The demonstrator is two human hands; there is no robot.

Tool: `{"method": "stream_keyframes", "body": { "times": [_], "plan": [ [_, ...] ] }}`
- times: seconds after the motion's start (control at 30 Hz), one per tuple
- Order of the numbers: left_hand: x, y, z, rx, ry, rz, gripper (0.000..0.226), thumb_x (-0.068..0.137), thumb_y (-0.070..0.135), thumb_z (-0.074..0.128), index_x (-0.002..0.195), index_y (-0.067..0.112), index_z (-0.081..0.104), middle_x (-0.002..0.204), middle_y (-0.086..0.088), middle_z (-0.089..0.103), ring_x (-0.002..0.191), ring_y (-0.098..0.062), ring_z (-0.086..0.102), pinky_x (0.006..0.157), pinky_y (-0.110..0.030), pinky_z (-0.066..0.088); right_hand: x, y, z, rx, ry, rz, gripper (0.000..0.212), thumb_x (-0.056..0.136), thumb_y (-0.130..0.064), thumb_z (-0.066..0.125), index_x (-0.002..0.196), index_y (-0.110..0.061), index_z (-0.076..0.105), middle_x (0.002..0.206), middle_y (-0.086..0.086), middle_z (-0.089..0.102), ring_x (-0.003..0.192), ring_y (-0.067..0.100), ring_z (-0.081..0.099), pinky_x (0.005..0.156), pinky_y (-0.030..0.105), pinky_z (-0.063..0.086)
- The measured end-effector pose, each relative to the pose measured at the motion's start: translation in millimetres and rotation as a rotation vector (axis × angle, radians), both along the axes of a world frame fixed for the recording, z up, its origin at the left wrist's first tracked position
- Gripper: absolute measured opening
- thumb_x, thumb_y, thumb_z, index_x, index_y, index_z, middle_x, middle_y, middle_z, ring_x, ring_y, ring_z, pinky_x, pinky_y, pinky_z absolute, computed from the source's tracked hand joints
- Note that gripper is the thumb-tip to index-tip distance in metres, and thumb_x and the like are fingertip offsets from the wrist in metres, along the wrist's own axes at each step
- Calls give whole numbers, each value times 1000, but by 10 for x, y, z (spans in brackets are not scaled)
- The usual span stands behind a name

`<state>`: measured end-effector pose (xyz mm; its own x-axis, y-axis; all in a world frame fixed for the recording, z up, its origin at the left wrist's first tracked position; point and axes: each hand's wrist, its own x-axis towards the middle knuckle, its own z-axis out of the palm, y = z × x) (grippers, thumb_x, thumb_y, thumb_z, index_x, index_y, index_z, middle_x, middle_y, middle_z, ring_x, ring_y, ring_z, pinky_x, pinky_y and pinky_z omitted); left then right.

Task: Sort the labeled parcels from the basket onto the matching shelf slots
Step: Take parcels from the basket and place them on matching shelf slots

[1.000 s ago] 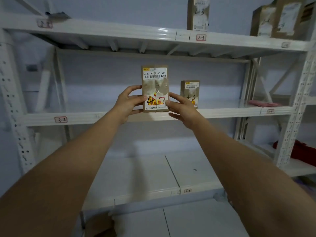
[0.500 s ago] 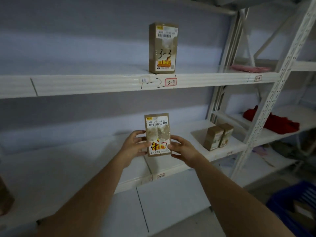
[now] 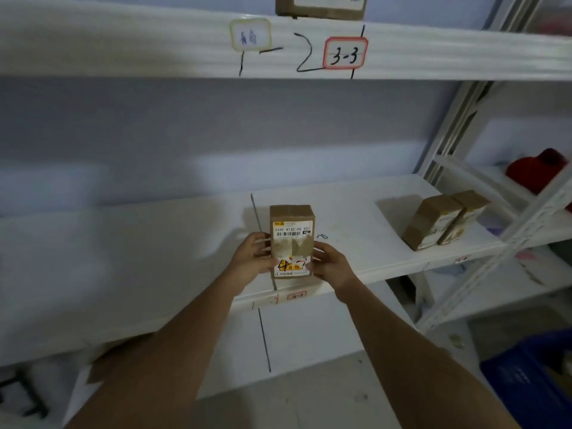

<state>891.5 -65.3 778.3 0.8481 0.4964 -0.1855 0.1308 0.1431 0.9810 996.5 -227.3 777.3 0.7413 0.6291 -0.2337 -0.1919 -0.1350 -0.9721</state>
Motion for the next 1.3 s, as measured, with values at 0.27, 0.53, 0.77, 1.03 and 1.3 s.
{"method": "stream_keyframes", "body": {
  "times": [0.27,0.53,0.77,1.03,1.3],
  "plan": [
    [185,-200,-219,104,46,148,53,74,-19,63,114,10,43,128,-17,55,105,-26,58,80,-44,55,334,22,-209,-31,-37,66,54,75,24,55,120,-5,56,120,15,63,97,23,60,78,32,53],
    [208,-360,-374,165,104,212,54,75,-17,62,114,15,40,133,-16,52,115,-32,57,92,-51,51,372,-64,-333,-37,-24,110,52,78,23,55,124,-1,54,105,14,62,80,12,59,55,8,49],
    [230,-397,-409,142,100,226,55,77,-18,59,113,18,39,135,-13,51,112,-27,57,92,-49,51,409,-65,-406,16,19,111,51,78,22,55,122,-5,55,121,18,62,95,20,60,70,17,53],
    [87,-356,-341,106,53,230,53,78,-18,59,113,16,40,135,-16,51,117,-33,55,89,-49,52,336,5,-372,22,35,145,50,79,19,56,121,-9,56,122,14,62,101,24,62,87,32,53],
    [-489,-203,111,88,20,313,52,80,-20,53,115,16,39,136,-12,50,99,-23,60,66,-30,52,-71,342,16,39,3,261,49,82,16,57,124,-10,54,111,5,63,93,17,62,73,22,54]
  ]
}}
